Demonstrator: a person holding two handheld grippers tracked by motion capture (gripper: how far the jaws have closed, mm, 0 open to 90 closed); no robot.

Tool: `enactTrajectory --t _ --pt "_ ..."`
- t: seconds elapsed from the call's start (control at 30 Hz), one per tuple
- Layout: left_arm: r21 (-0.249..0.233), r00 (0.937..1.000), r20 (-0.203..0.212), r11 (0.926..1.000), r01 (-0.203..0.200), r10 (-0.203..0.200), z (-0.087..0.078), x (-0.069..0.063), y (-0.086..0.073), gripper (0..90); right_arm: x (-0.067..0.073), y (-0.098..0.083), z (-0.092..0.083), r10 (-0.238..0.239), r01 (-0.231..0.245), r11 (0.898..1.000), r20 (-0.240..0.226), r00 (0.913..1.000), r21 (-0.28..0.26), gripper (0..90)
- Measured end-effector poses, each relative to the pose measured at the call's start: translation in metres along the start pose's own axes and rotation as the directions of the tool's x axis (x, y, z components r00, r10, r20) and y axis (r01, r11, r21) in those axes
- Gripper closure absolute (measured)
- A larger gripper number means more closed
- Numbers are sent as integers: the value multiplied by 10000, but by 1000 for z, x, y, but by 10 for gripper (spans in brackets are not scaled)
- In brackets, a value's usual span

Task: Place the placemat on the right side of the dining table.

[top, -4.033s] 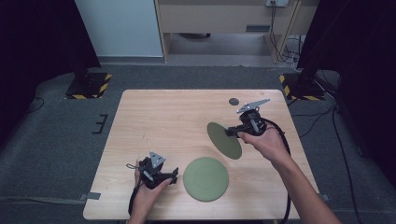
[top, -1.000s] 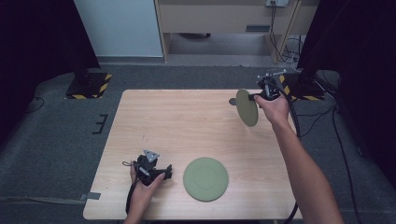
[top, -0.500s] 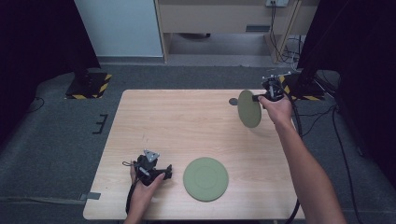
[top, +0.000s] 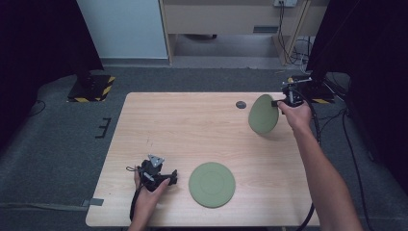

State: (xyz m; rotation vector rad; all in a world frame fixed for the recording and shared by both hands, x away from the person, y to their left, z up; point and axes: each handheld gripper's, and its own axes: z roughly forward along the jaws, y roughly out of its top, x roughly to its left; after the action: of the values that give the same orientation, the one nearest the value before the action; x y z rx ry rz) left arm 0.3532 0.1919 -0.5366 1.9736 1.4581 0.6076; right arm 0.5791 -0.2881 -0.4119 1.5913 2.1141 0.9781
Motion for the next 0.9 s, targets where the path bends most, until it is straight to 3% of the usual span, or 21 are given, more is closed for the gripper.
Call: enactTrajectory --t 0.4,0.9 --pt "0 10000 -23 10000 15 -15 0 0 0 11 -27 -15 6 487 -487 9988 -49 9988 5 858" --pt "4 10000 -25 10000 19 -19 0 0 0 10 -47 -30 18 897 -898 9958 59 9960 202 857"
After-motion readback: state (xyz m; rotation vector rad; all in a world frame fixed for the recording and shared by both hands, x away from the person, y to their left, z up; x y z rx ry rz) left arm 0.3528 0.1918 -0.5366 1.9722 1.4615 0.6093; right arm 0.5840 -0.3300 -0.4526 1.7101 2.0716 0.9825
